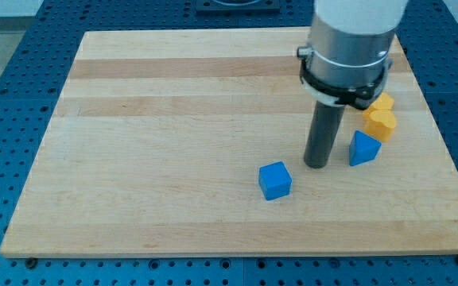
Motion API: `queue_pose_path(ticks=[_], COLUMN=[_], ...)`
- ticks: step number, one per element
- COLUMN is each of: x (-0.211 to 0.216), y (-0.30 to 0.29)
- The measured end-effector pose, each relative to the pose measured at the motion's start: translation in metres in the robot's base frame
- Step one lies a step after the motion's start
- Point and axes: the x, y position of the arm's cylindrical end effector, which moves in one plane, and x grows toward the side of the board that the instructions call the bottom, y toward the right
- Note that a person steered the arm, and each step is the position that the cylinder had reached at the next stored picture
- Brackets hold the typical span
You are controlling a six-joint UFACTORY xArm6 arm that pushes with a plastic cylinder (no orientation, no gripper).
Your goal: Slide the blue cube closer to the blue triangle
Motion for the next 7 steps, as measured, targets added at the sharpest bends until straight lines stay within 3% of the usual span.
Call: queue_pose_path(ticks=[3, 4, 6, 7], x=[-0.002, -0.002, 0.0, 0.039], y=[0.055, 0.048, -0.141, -0.16])
